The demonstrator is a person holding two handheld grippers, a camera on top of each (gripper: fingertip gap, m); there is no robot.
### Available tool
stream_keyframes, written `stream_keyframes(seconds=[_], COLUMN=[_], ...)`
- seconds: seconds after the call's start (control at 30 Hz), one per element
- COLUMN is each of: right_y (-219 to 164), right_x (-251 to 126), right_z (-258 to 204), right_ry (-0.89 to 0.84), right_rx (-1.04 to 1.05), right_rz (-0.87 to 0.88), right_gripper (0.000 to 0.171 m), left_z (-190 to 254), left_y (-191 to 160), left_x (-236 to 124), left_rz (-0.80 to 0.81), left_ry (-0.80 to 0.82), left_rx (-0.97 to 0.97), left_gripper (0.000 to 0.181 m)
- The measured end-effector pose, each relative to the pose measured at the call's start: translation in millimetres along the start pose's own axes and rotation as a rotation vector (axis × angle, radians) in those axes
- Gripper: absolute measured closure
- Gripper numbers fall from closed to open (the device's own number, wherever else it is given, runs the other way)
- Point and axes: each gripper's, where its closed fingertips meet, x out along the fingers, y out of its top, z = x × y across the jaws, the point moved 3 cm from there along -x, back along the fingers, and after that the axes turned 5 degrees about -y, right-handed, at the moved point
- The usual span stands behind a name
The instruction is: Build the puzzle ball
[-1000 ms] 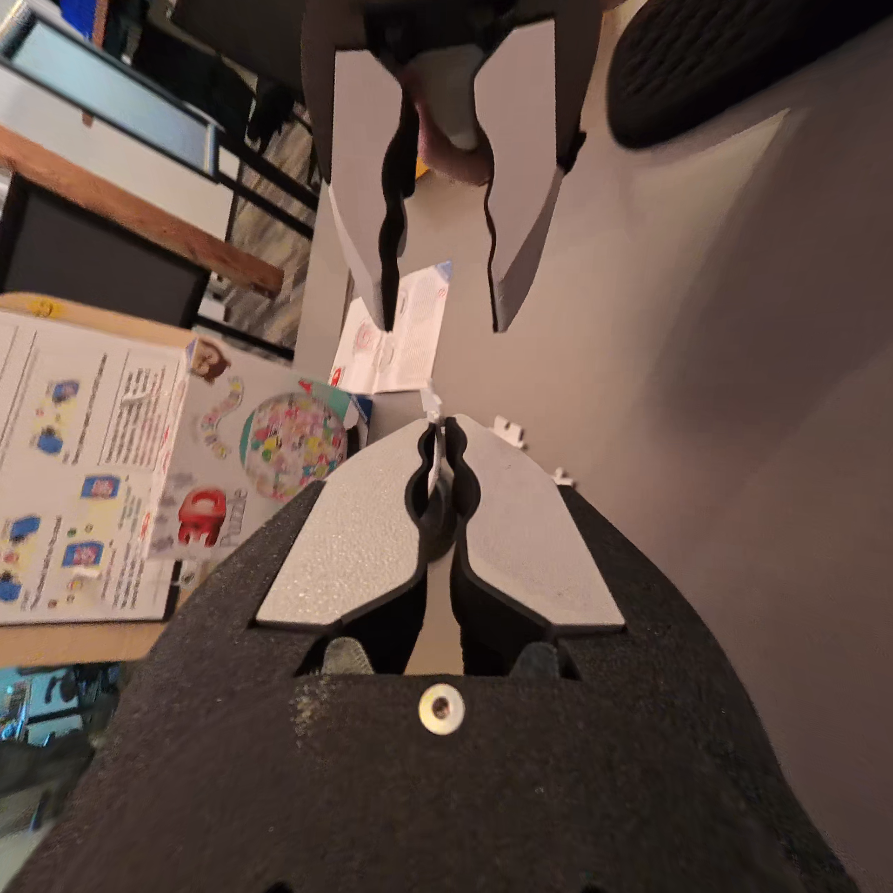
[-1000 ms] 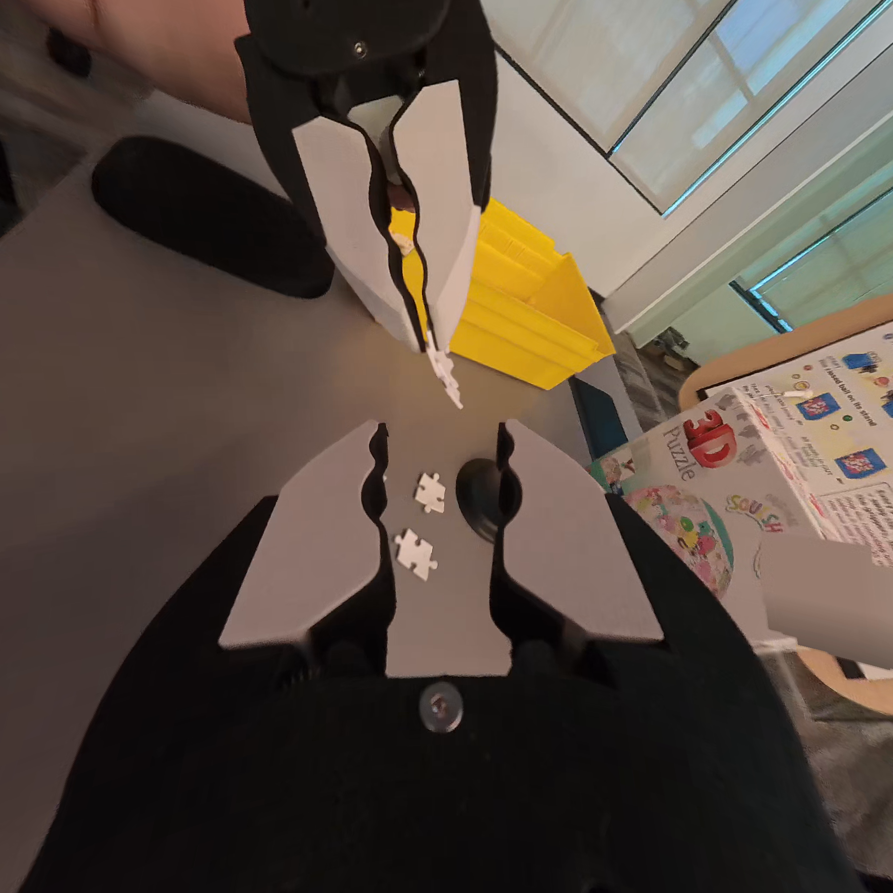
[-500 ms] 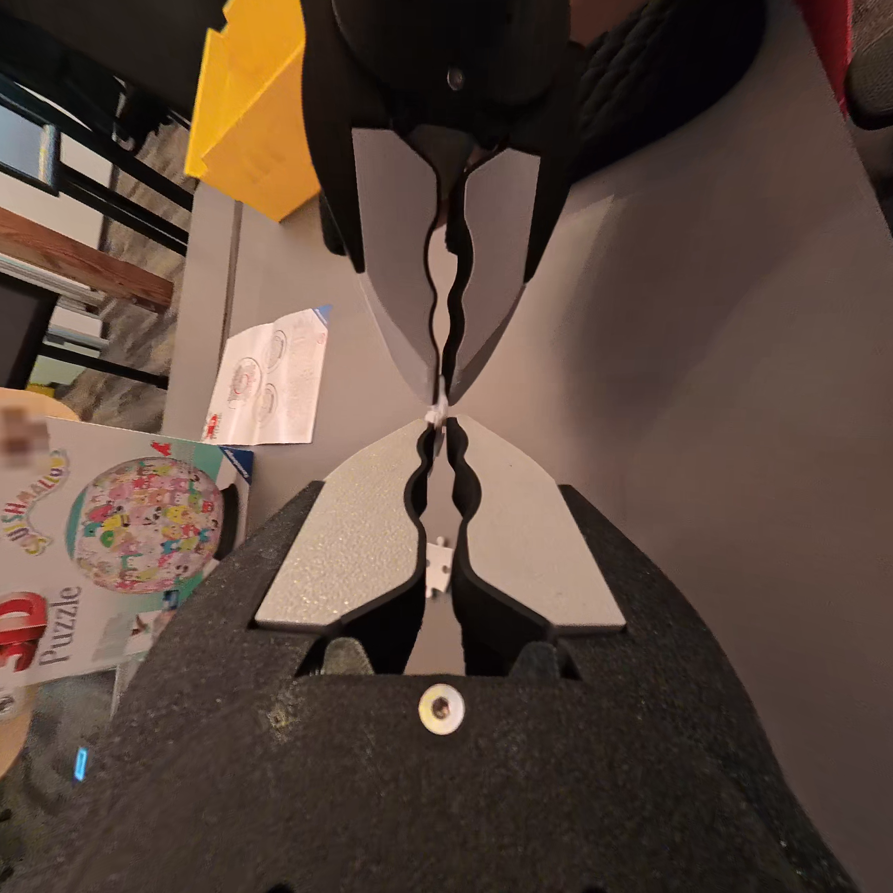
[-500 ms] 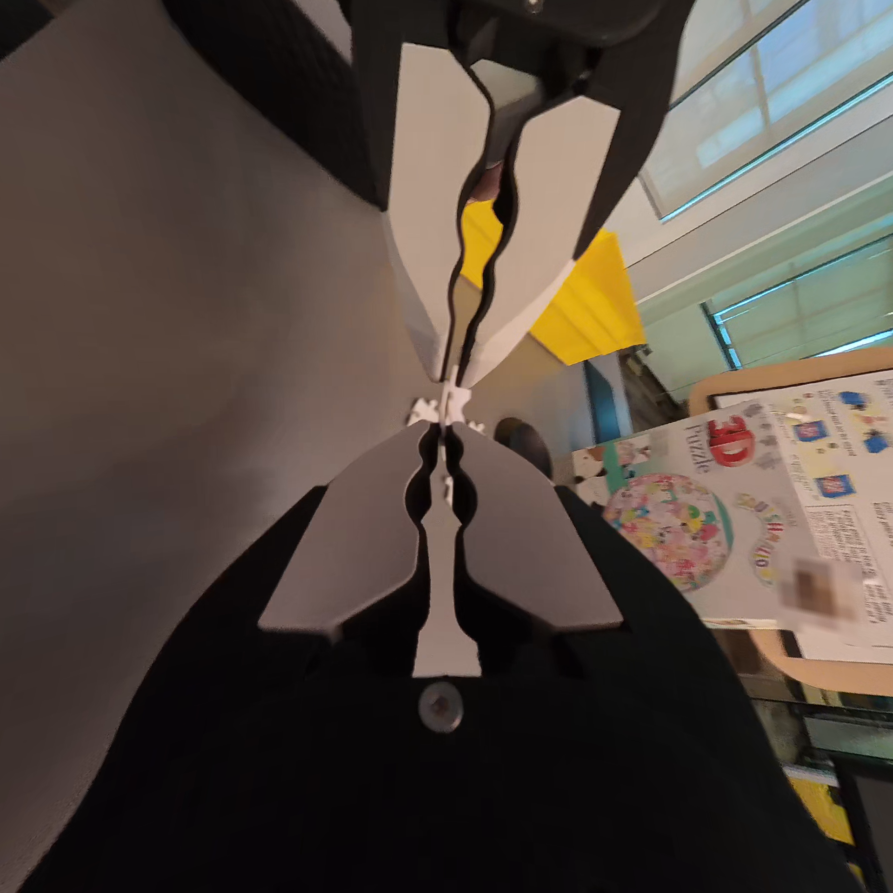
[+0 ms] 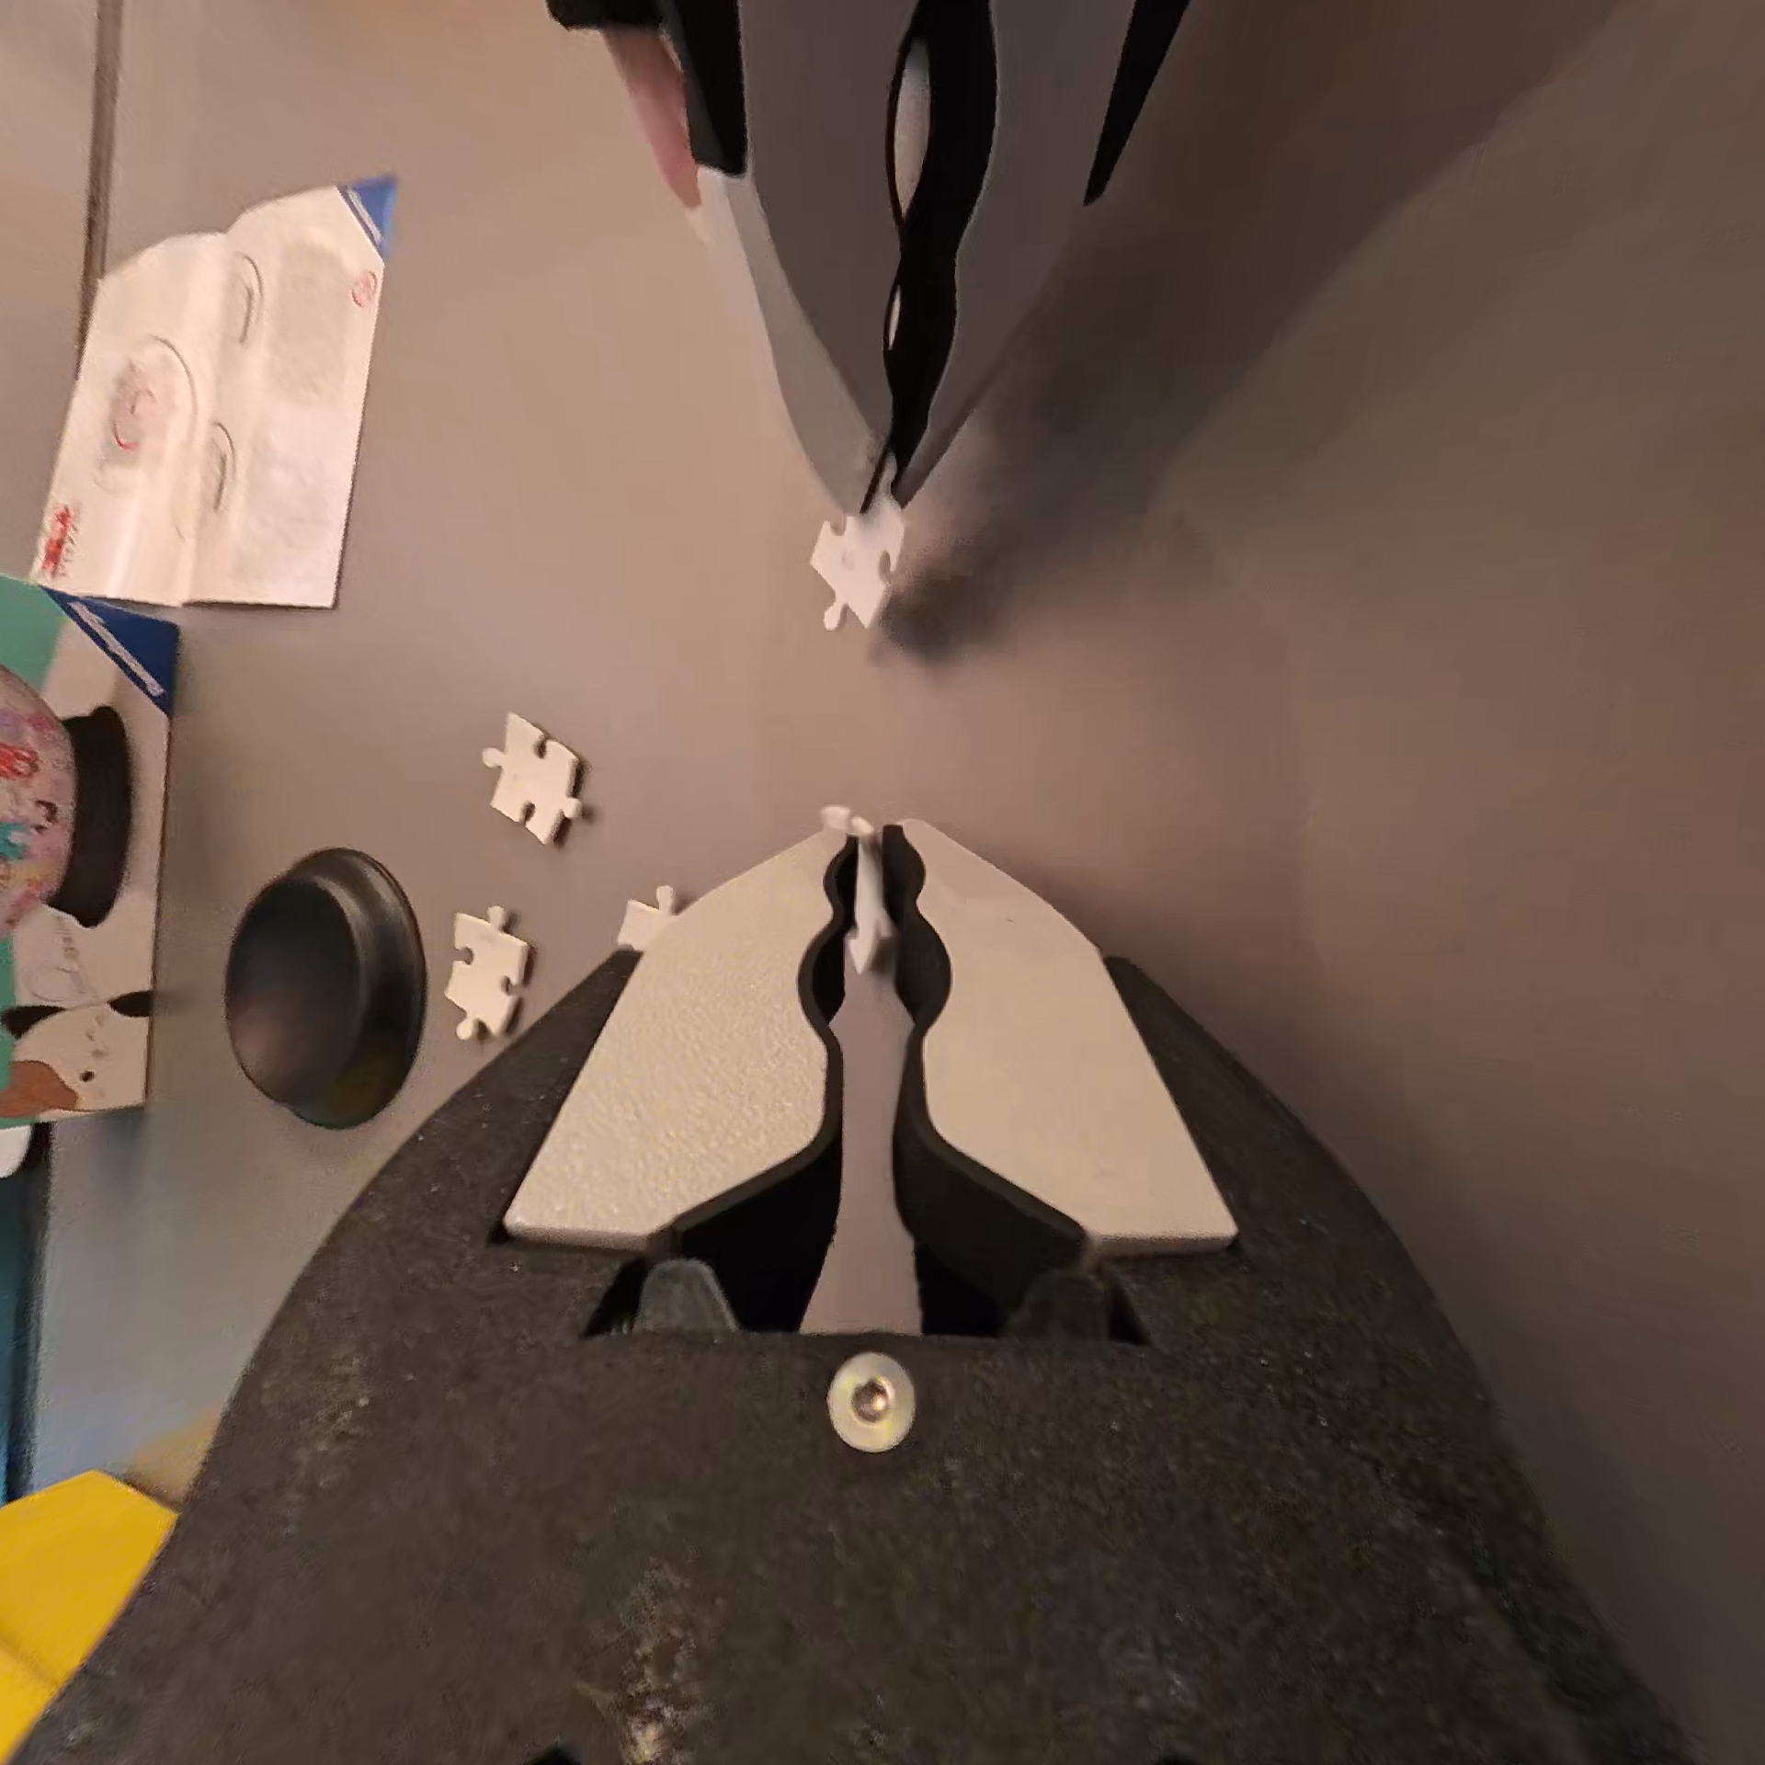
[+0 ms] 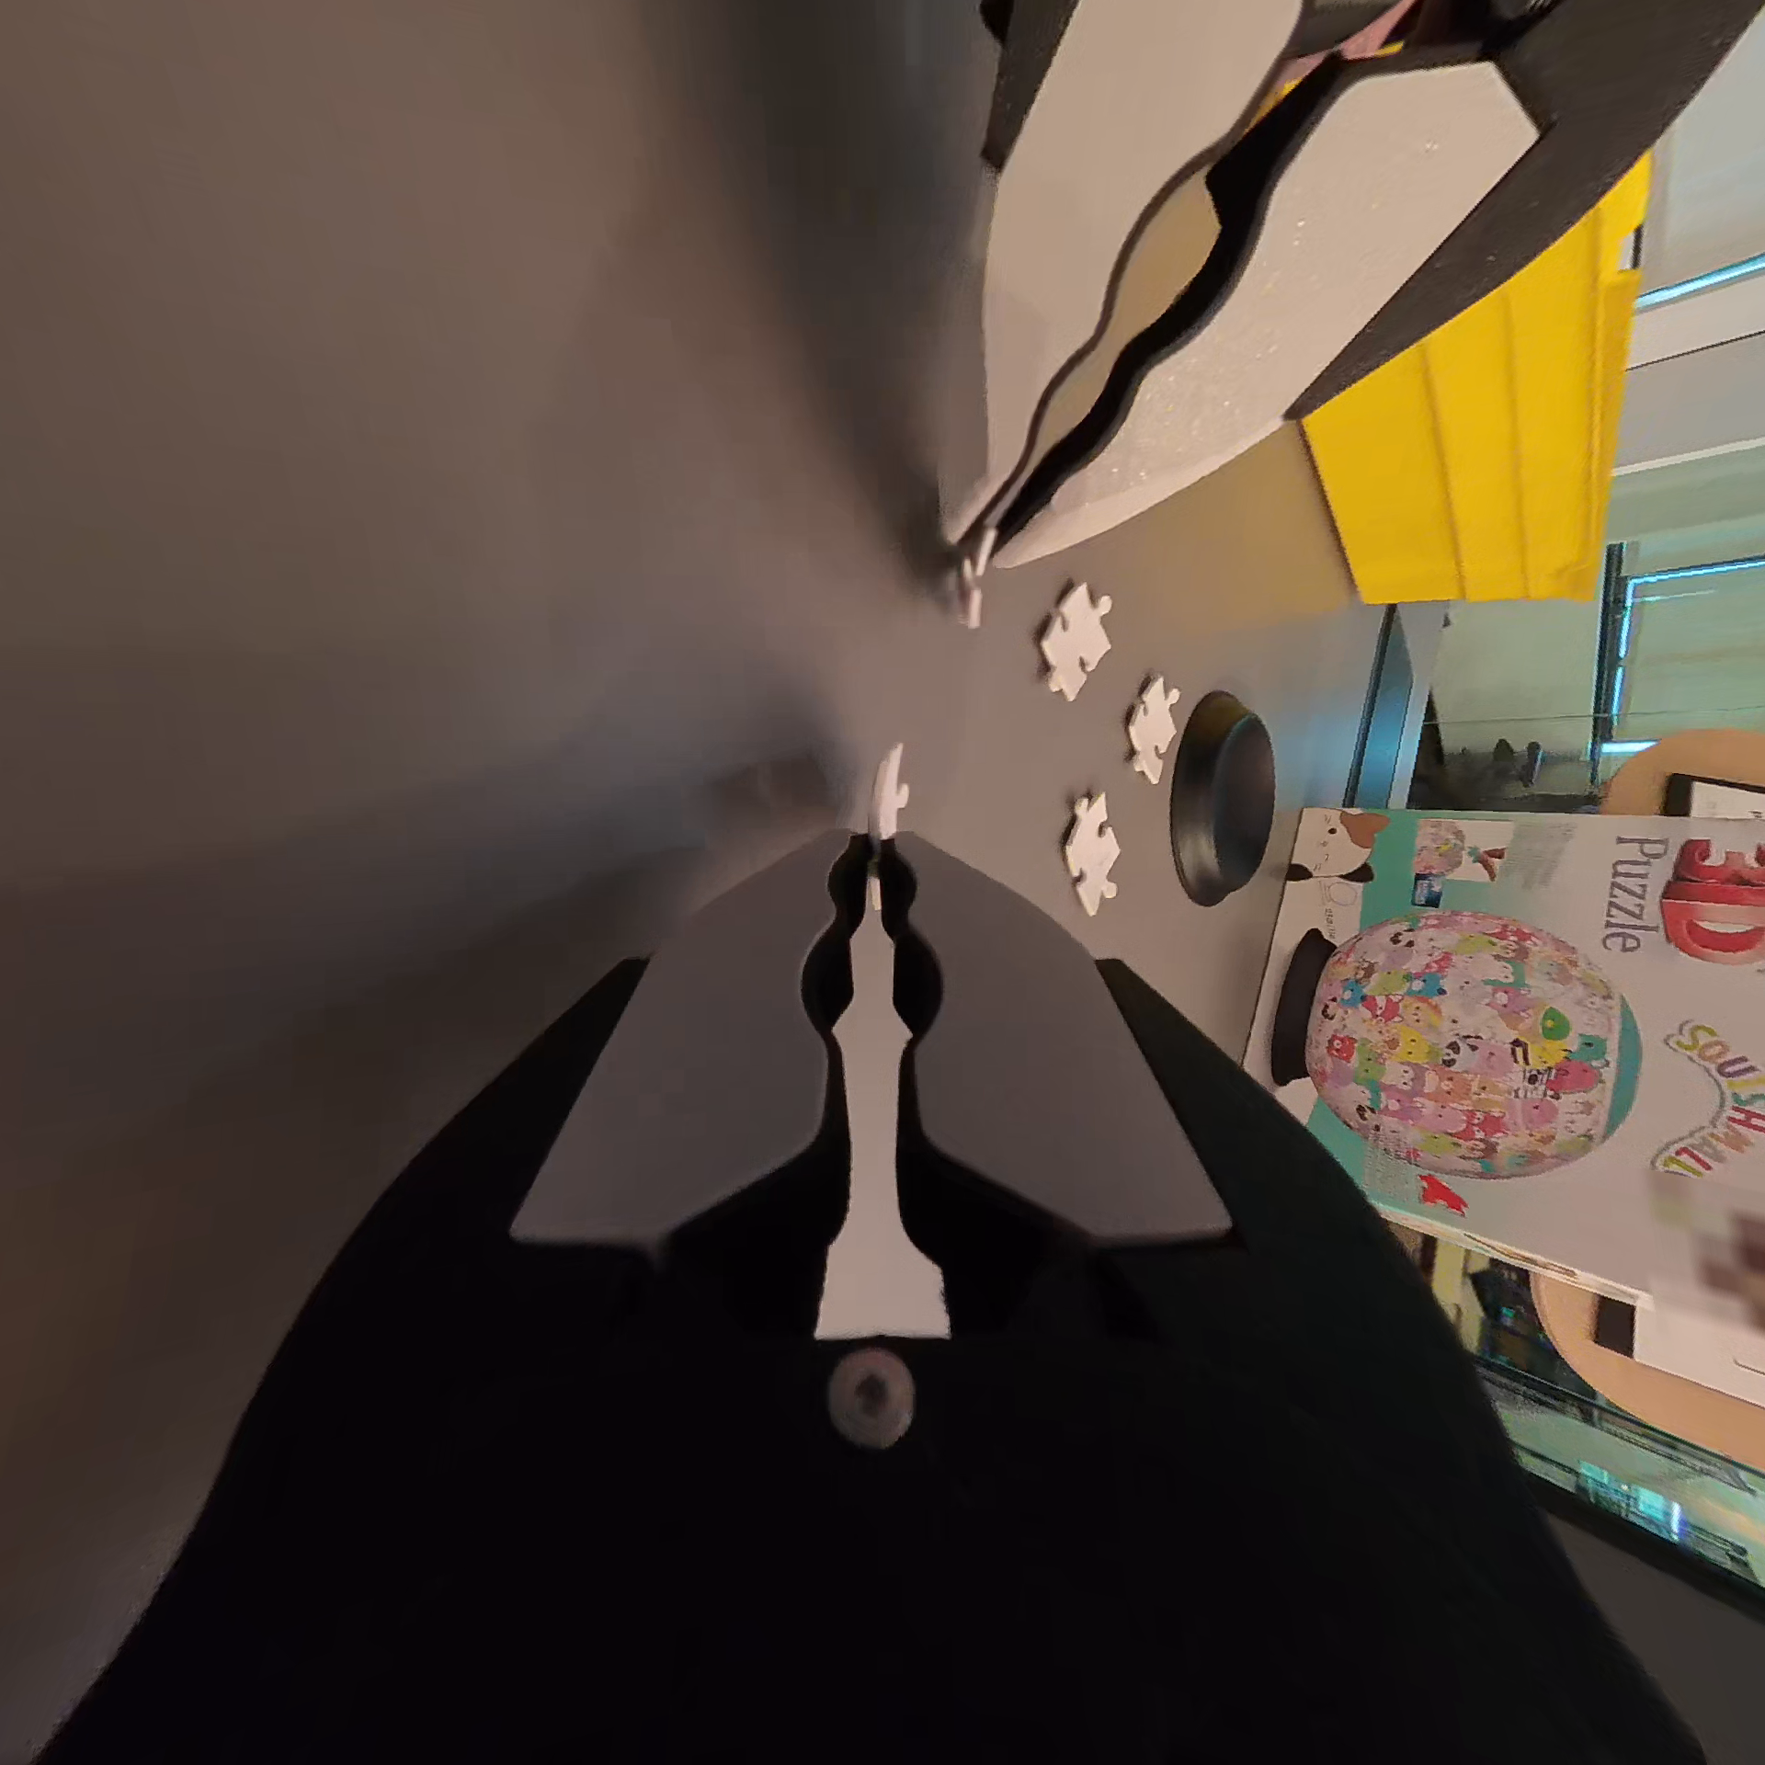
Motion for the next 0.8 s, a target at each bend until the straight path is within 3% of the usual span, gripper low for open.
stream_keyframes(seconds=[0.2, 0.47, 0.8], right_y=[-2, -2, 6], right_x=[6, 9, 5], right_z=[-5, -1, -3], right_ry=[0.072, 0.124, 0.262], right_rx=[0.051, 0.176, 0.476], right_rz=[-0.012, 0.006, 0.123], right_gripper=[0.167, 0.167, 0.151], left_z=[1, -3, -11], left_y=[-10, -34, -26], left_x=[-1, -10, 7], left_rz=[-0.020, -0.023, -0.022], left_ry=[-0.038, -0.152, -0.261], left_rx=[-0.086, -0.345, -0.437], left_gripper=[0.152, 0.130, 0.144])
